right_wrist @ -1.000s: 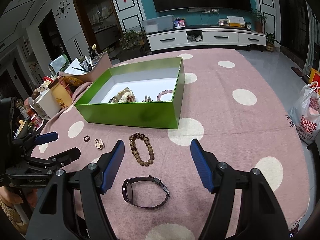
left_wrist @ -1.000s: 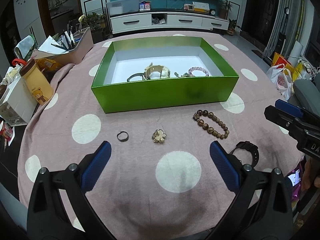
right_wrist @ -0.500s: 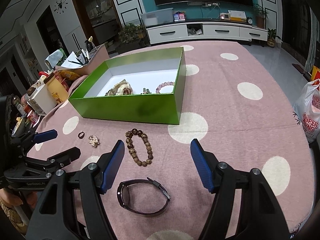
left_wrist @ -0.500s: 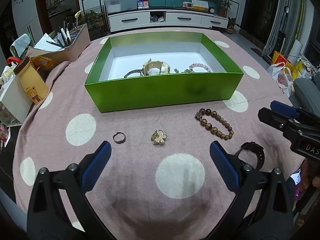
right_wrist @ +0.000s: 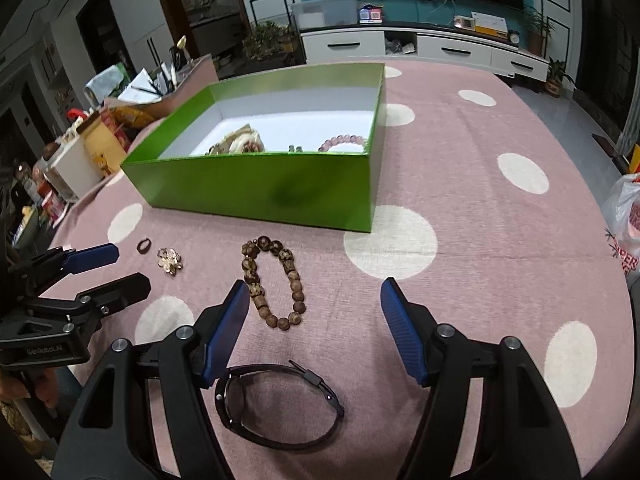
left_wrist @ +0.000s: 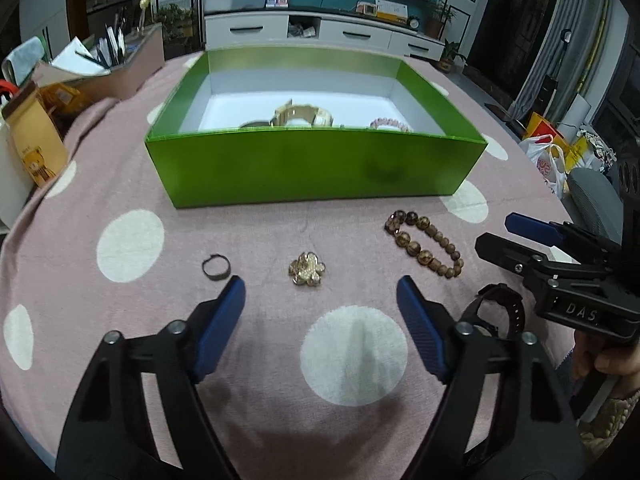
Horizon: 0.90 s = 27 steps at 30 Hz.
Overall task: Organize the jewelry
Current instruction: 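Withdraw both tools from the box toward the brooch and wooden bracelet, then grasp the gold flower brooch with the left tool while the right tool grasps the wooden bead bracelet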
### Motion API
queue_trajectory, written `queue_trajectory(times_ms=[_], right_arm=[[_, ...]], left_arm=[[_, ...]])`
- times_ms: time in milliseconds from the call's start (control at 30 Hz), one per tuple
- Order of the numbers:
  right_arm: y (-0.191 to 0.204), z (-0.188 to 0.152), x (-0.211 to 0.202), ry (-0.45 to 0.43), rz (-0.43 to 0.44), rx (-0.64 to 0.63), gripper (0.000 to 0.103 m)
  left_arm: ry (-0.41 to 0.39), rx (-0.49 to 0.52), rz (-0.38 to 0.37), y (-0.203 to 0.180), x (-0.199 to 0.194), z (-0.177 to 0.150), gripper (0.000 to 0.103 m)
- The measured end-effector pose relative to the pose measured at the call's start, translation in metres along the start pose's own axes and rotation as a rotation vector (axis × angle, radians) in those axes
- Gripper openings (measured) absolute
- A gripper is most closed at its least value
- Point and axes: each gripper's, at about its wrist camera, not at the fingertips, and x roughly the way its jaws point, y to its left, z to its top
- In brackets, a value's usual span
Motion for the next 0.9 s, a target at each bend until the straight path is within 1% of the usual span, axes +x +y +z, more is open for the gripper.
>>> queue_trajectory(times_ms=[33, 100, 133, 233, 367, 500, 533, 667, 700, 767, 800, 833, 900], right_arm=[[0.001, 0.000, 0.003, 0.009, 0.001, -0.007, 0.065], [0.001, 0.001, 0.010, 0.028, 0.002, -0.020, 0.062], [0.001, 0.001, 0.013, 0.035, 0.003, -0.026, 0.058], [0.003, 0.003, 0.021, 0.059, 0.008, -0.046, 0.049], [0.008, 0.006, 0.031, 0.084, 0.012, -0.077, 0.043], [0.015, 0.008, 0.041, 0.112, 0.010, -0.112, 0.035], [0.017, 0.009, 0.042, 0.111, 0.001, -0.130, 0.033], [0.022, 0.012, 0.045, 0.116, -0.016, -0.165, 0.025], [0.023, 0.012, 0.045, 0.117, -0.023, -0.176, 0.021], [0.025, 0.012, 0.045, 0.116, -0.027, -0.189, 0.018], [0.026, 0.012, 0.045, 0.115, -0.025, -0.193, 0.016], [0.027, 0.012, 0.046, 0.114, -0.023, -0.197, 0.013], [0.028, 0.012, 0.046, 0.112, -0.022, -0.202, 0.009]], left_arm=[[0.006, -0.003, -0.004, 0.000, 0.003, 0.000, 0.069], [0.014, -0.005, -0.009, -0.001, 0.008, 0.000, 0.065], [0.019, -0.005, -0.014, -0.001, 0.011, 0.001, 0.061], [0.027, -0.001, -0.026, -0.002, 0.019, 0.003, 0.054], [0.030, 0.010, -0.038, -0.003, 0.026, 0.006, 0.049], [0.035, 0.025, -0.043, -0.003, 0.033, 0.008, 0.041], [0.036, 0.027, -0.049, -0.004, 0.034, 0.009, 0.038], [0.051, 0.040, -0.050, -0.004, 0.041, 0.010, 0.033], [0.049, 0.041, -0.050, -0.004, 0.043, 0.010, 0.032], [0.044, 0.044, -0.052, -0.003, 0.043, 0.009, 0.030], [0.043, 0.046, -0.052, -0.004, 0.043, 0.010, 0.027], [0.040, 0.049, -0.047, -0.004, 0.044, 0.010, 0.022], [0.038, 0.051, -0.044, -0.004, 0.045, 0.010, 0.022]])
